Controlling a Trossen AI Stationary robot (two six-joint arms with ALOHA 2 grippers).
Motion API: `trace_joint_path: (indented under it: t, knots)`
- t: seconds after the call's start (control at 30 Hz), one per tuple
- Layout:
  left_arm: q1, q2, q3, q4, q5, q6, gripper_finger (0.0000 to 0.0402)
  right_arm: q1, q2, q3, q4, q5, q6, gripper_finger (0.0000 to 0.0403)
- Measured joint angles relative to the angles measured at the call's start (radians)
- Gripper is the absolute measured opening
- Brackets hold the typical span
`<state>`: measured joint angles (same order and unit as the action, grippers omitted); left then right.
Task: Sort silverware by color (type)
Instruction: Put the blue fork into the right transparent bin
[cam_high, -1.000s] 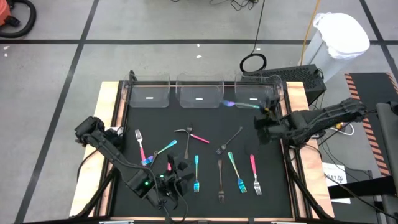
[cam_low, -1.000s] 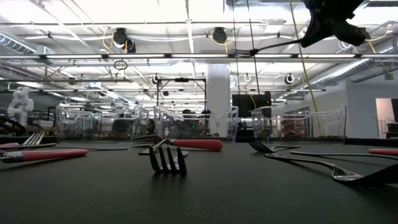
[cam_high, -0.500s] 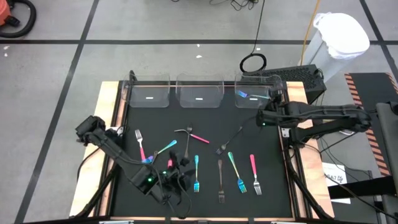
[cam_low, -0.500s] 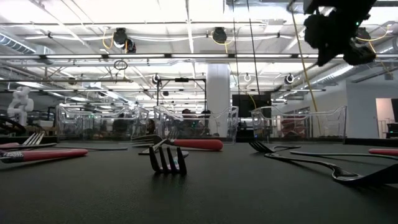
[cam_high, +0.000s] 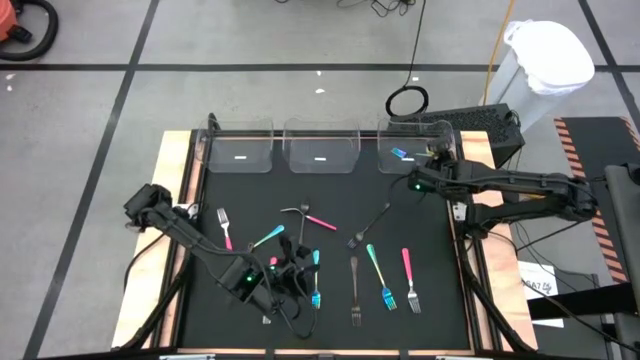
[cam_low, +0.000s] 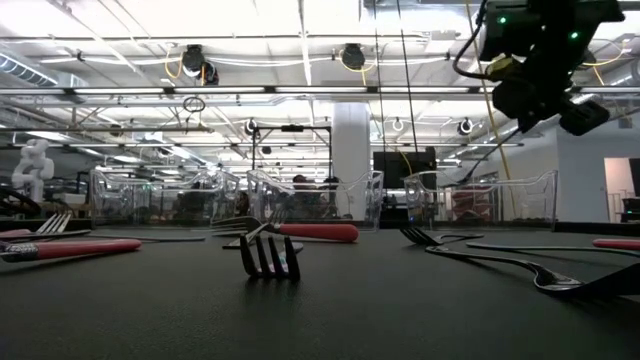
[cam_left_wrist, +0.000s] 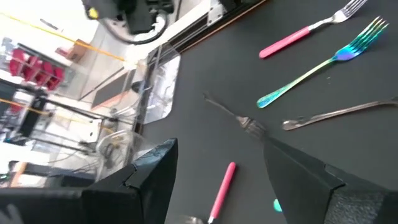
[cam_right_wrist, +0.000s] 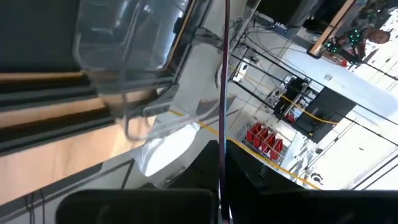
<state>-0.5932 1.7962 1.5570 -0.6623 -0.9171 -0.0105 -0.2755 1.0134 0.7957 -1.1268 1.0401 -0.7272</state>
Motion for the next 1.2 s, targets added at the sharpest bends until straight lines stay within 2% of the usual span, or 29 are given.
trace_joint_path:
  t: [0.17, 0.33, 0.5, 0.7, 0.93, 1.2]
  knots:
    - [0.011, 0.0, 0.0, 0.007, 0.032, 0.0, 0.024, -0.064, 0.0, -0.009, 0.148, -0.092, -0.145, 0.0005]
    - [0.011, 0.0, 0.0, 0.008, 0.033, -0.001, 0.024, -0.129, 0.0, -0.009, 0.26, -0.133, -0.268, 0.0006]
    - [0.011, 0.0, 0.0, 0.008, 0.041, -0.002, 0.024, -0.189, 0.0, -0.009, 0.308, -0.18, -0.322, 0.002]
    - [0.011, 0.0, 0.0, 0.023, 0.069, -0.002, 0.024, -0.237, 0.0, -0.009, 0.316, -0.231, -0.316, 0.0068]
    - [0.011, 0.0, 0.0, 0.028, 0.077, -0.002, 0.024, -0.272, 0.0, -0.009, 0.35, -0.224, -0.31, 0.0135]
    - [0.011, 0.0, 0.0, 0.027, 0.077, -0.003, 0.024, -0.275, -0.004, -0.009, 0.389, -0.107, -0.345, 0.02]
